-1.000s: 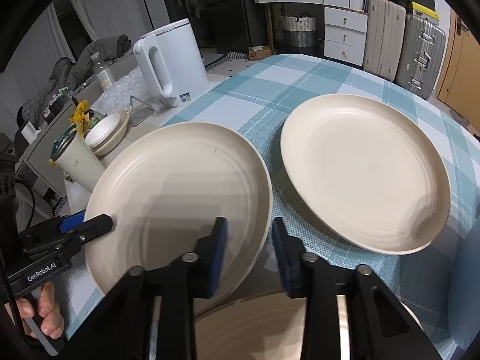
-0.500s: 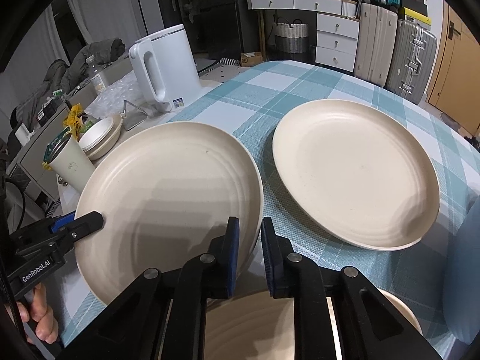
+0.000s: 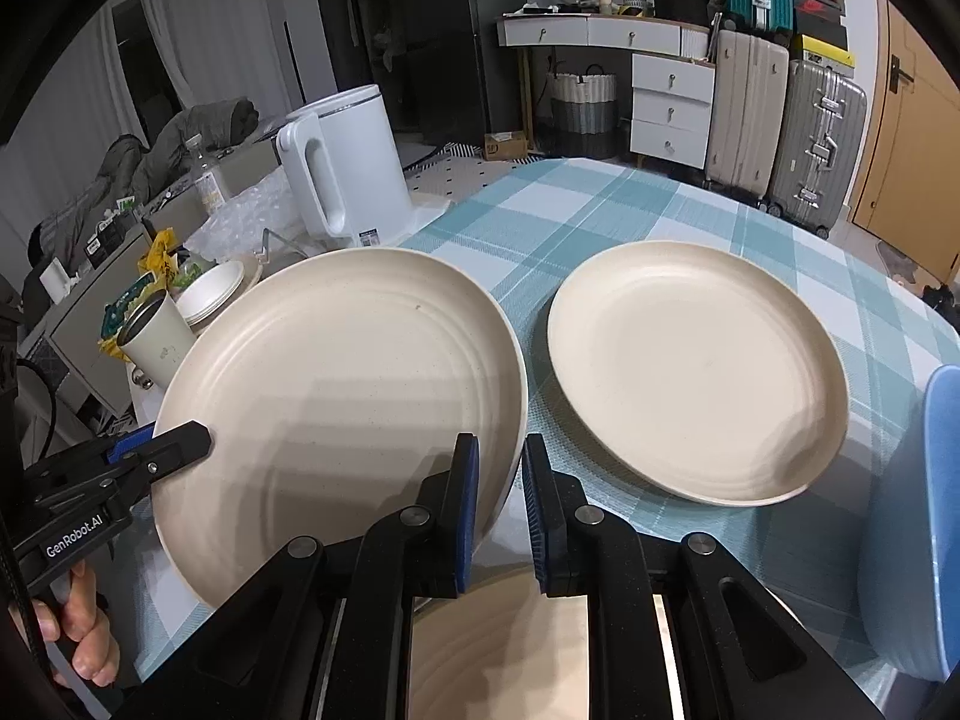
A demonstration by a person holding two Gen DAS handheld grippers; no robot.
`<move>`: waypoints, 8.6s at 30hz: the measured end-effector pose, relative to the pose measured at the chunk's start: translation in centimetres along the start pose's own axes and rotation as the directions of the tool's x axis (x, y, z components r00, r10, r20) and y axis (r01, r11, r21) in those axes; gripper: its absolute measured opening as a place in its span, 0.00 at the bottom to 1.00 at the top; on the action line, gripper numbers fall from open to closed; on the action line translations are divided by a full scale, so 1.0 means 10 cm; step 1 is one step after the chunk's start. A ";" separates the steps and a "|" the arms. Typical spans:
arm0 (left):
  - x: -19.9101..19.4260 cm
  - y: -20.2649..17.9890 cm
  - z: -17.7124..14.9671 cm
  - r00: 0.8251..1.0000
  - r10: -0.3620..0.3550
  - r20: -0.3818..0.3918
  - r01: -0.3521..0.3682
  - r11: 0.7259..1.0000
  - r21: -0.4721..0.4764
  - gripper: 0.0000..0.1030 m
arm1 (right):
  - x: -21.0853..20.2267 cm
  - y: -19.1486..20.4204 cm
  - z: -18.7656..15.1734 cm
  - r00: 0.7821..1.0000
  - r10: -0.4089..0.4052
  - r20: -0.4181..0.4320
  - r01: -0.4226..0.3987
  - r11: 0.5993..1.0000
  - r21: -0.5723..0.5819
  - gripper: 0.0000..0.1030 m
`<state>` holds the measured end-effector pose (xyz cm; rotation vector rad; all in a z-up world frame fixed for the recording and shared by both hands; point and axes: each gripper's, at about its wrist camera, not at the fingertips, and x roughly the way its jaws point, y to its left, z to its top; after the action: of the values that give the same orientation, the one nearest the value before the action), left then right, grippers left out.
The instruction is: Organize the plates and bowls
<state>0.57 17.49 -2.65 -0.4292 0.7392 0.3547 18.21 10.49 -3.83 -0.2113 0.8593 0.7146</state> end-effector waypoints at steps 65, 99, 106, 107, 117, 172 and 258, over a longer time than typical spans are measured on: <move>-0.16 -1.54 -0.72 0.988 -0.104 -0.114 0.138 0.926 0.352 0.21 | -1.38 -0.83 -1.14 0.982 -0.189 0.027 0.176 0.950 0.259 0.16; -0.10 -1.74 -0.92 0.990 -0.025 -0.137 0.090 0.865 0.494 0.23 | -1.42 -0.86 -1.46 0.977 -0.215 -0.008 0.207 0.932 0.297 0.17; -0.09 -1.76 -0.95 0.989 -0.007 -0.149 0.083 0.855 0.512 0.25 | -1.41 -0.83 -1.46 0.976 -0.219 -0.007 0.212 0.934 0.288 0.17; -0.08 -1.76 -0.96 0.989 -0.003 -0.150 0.081 0.853 0.516 0.25 | -1.41 -0.83 -1.47 0.976 -0.219 -0.007 0.212 0.934 0.287 0.17; -0.01 -1.77 -1.00 0.990 0.019 -0.139 0.060 0.839 0.541 0.27 | -1.34 -0.81 -1.50 0.974 -0.224 -0.006 0.218 0.939 0.267 0.17; -0.29 -1.28 -0.15 0.995 -0.070 -0.072 0.085 0.966 0.244 0.99 | -1.69 -0.81 -0.67 0.975 -0.164 0.148 0.147 0.982 0.120 0.99; 1.36 -1.59 1.01 0.969 -0.025 -0.246 0.065 0.986 0.156 0.99 | -0.09 -1.96 0.95 0.967 -0.079 -0.242 0.107 0.989 0.107 0.95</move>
<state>22.93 11.00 -1.66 -0.3372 0.9888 0.1985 36.47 -0.41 0.94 -0.2317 1.1096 0.5548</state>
